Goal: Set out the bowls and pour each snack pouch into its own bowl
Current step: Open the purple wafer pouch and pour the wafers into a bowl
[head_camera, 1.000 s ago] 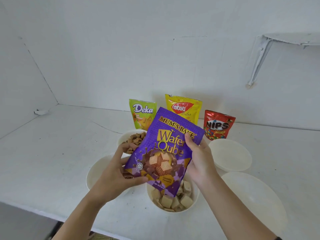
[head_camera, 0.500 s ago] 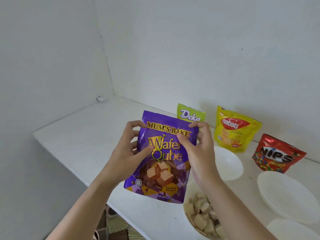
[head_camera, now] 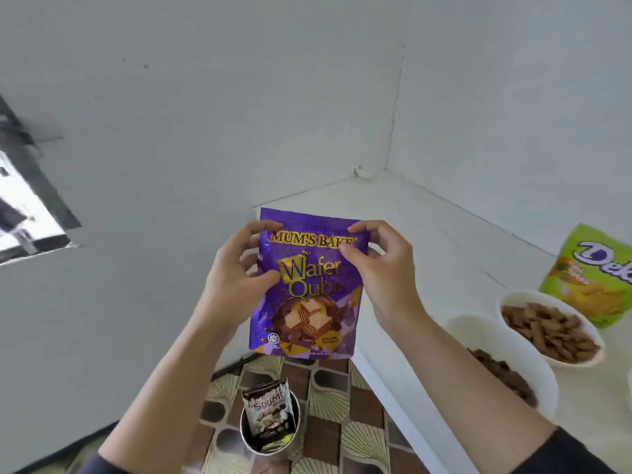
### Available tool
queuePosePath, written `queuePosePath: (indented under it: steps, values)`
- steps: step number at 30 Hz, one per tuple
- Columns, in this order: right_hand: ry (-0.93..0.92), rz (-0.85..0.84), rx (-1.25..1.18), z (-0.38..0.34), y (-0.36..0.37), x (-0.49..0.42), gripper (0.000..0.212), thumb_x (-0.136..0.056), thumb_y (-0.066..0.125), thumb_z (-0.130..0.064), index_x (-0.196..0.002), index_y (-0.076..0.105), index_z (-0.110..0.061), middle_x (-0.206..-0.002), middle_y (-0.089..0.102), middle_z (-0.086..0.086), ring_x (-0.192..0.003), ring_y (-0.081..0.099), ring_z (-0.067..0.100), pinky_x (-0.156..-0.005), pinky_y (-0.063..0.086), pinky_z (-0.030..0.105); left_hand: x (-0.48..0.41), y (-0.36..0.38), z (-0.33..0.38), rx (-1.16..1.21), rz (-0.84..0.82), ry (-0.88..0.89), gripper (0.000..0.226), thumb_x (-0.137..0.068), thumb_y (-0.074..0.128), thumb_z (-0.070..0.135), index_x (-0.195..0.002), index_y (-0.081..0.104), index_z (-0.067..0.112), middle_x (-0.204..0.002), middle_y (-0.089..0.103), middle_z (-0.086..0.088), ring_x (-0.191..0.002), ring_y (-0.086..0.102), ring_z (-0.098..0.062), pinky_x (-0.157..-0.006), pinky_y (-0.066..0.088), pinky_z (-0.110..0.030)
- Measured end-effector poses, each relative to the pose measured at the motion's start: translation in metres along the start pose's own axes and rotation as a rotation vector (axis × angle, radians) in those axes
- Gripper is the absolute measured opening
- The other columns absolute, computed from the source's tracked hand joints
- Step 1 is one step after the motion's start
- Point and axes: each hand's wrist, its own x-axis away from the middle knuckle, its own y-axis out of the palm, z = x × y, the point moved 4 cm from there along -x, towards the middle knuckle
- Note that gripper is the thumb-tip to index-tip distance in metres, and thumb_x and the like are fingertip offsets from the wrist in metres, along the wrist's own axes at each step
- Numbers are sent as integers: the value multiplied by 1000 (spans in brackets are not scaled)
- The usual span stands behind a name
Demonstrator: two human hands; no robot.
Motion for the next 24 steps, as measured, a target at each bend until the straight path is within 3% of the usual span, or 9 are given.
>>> queuePosePath:
  steps: [4,6,8,14,18,21,24]
  values:
    - [52,-71,51,31,71,-11,14,-92,72,-7,-100,64,-16,-102,71,-2,-99,72,21,-74,65,45,-13,-74,-31,-39,105,-83,38,-91,63,-10,-108,70,24,-113,71,-6,-102,69,-23,-72,58,-30]
    - [64,-91,78,49,101,-18,15,-92,72,-9,-97,65,-20,-99,72,-5,-98,72,20,-74,65,42,-20,-103,-48,-68,138,-137,27,-94,64,-3,-100,72,23,-109,73,-4,-101,69,-22,-70,57,-26]
    - [83,-94,78,68,126,-24,16,-92,73,-8,-96,66,-21,-96,73,-7,-96,73,18,-73,65,40,-26,-124,-66,-85,156,-184,25,-96,63,0,-96,74,22,-102,76,-5,-95,70,-20,-64,54,-18]
    - [176,-108,106,130,175,-34,16,-91,73,-7,-100,66,-18,-96,72,-9,-95,73,14,-70,65,35,-43,-164,-124,-86,235,-341,23,-99,62,6,-95,75,25,-103,77,-10,-102,73,-21,-60,56,-20]
    - [184,-172,144,179,191,-47,19,-91,73,-7,-97,65,-23,-100,71,-9,-94,73,8,-63,62,26,-53,-172,-173,-77,262,-409,18,-101,60,7,-104,74,19,-100,78,-9,-85,76,-6,-57,54,-16]
    - [205,-187,178,243,192,-52,21,-91,73,-7,-94,65,-26,-101,72,-6,-94,72,6,-61,60,22,-56,-171,-230,-69,281,-434,19,-102,58,6,-109,72,15,-95,77,-3,-78,74,2,-56,54,-15]
    - [235,-187,220,326,188,-48,21,-91,73,-7,-95,66,-27,-106,70,-8,-100,71,10,-66,63,28,-49,-164,-308,-47,294,-506,20,-101,58,5,-110,72,15,-96,77,-2,-84,76,-3,-59,57,-18]
